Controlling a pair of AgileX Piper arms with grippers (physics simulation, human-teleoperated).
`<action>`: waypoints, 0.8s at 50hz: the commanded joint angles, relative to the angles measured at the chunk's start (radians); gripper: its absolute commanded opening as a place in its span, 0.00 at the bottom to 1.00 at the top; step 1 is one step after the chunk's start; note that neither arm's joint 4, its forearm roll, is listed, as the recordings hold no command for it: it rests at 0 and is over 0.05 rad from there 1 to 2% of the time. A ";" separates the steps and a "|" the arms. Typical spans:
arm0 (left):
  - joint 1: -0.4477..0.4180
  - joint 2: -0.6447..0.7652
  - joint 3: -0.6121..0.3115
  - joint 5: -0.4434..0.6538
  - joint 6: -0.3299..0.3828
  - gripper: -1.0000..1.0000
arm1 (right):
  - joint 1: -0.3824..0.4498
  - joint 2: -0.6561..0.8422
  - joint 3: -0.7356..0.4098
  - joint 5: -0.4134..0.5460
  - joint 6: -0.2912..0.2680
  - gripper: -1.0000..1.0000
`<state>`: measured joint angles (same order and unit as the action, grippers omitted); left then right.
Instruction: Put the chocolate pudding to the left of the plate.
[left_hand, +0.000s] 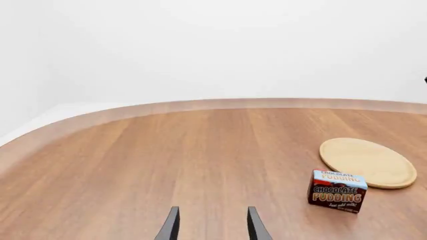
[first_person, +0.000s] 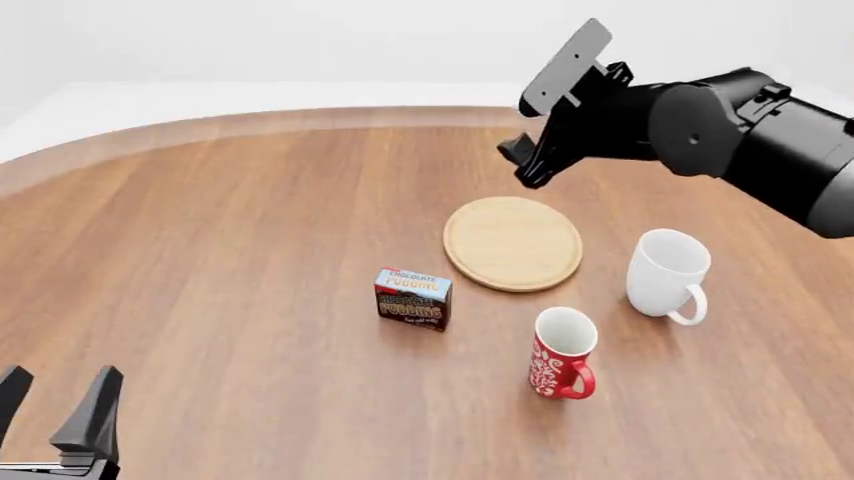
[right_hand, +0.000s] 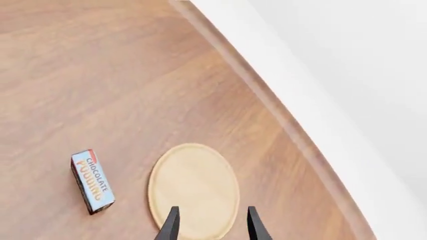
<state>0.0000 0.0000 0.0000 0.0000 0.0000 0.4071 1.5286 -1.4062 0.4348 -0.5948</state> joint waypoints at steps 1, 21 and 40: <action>0.000 0.000 0.000 0.000 0.000 1.00 | 0.031 0.079 -0.024 -0.012 0.009 1.00; 0.000 0.000 0.000 0.000 0.000 1.00 | 0.073 0.117 0.111 -0.077 0.034 1.00; 0.000 0.000 0.000 0.000 0.000 1.00 | 0.116 0.167 0.115 -0.100 0.063 1.00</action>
<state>0.0000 0.0000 0.0000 0.0000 0.0000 0.5051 1.6686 -1.2956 0.3474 -0.5420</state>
